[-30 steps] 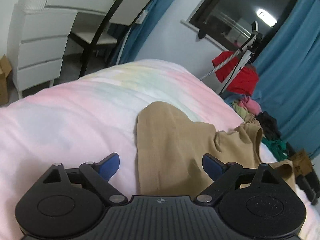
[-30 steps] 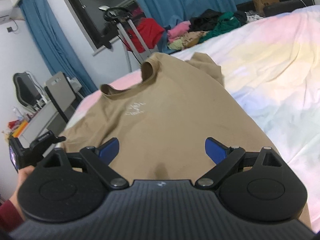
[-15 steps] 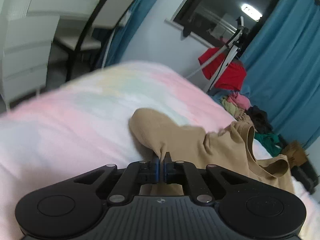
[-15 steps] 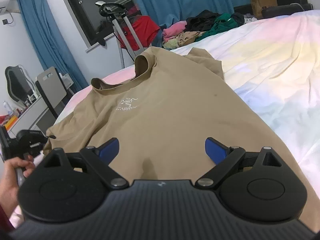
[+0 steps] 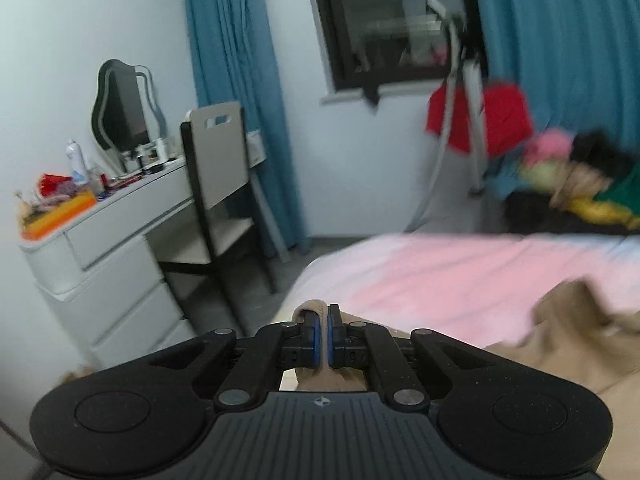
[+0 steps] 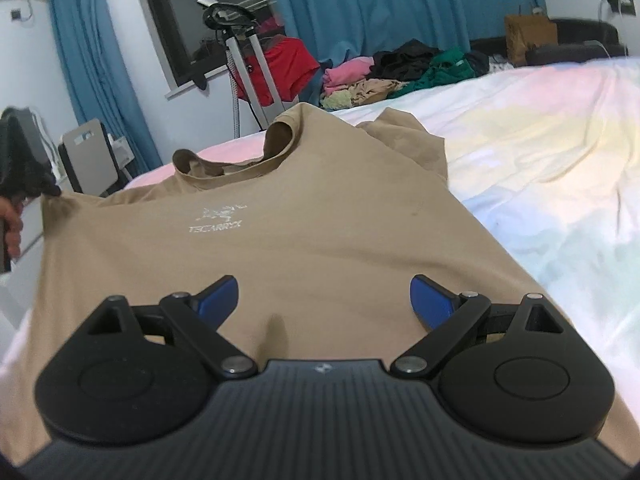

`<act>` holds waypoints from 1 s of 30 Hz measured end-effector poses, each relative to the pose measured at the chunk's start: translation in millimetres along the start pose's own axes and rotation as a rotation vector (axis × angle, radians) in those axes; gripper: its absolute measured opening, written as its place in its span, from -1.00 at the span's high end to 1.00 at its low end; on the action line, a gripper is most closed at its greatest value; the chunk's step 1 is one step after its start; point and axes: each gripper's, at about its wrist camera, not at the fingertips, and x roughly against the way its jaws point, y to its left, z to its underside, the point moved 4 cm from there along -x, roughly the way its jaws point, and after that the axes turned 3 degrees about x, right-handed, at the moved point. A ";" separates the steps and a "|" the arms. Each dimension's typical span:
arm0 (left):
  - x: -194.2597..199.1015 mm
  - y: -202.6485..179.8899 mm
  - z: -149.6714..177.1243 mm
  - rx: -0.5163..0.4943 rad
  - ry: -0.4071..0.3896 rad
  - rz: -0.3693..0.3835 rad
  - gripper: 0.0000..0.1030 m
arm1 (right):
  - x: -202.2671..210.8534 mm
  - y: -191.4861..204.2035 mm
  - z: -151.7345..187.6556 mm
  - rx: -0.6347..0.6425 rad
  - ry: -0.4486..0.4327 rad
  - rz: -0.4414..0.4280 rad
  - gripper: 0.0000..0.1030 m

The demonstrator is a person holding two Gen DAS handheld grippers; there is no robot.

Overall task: Fold clothes
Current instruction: 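Pinch the T-shirt sleeve with the left tool and lift it, then open the left tool and grasp the shirt's side edge with the right tool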

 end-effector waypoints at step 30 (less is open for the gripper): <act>315.7 4.9 175.1 0.163 -0.005 0.423 -0.74 | 59.6 -9.9 -41.3 0.094 -0.220 0.011 -0.82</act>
